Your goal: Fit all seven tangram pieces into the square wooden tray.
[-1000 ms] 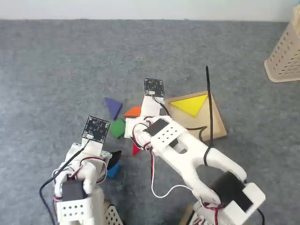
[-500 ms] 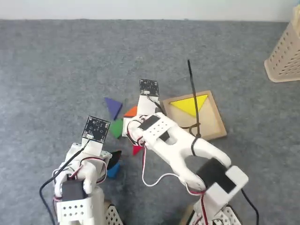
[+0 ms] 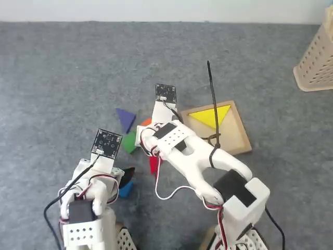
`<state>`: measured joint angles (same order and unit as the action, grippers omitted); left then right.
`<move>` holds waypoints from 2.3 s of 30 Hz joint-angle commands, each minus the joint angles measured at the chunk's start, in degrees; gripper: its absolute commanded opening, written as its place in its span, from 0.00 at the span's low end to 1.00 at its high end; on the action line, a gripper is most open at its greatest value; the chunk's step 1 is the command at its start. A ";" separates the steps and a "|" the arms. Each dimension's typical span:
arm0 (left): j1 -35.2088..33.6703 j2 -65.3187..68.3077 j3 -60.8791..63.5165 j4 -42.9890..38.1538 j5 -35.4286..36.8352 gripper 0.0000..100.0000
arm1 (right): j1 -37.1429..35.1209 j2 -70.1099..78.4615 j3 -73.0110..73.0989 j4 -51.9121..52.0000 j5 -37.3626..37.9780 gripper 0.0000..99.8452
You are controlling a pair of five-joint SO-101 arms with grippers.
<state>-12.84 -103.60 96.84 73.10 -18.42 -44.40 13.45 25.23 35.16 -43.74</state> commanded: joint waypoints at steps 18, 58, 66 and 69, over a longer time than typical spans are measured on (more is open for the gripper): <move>0.00 -0.79 -0.31 0.00 -0.09 0.35 | 3.38 0.13 -7.47 18.07 6.95 0.28; 0.09 -0.79 -0.31 0.00 -0.09 0.35 | -3.30 -10.24 2.64 15.78 10.55 0.31; 0.09 -0.79 -0.31 0.00 -0.09 0.35 | 1.63 -17.27 -4.22 28.09 11.16 0.31; 0.09 -0.79 -0.31 0.00 -0.09 0.35 | 1.54 -19.30 -3.87 28.79 14.77 0.31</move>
<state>-12.84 -103.60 96.84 73.10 -18.42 -43.52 -0.53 24.26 62.33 -31.60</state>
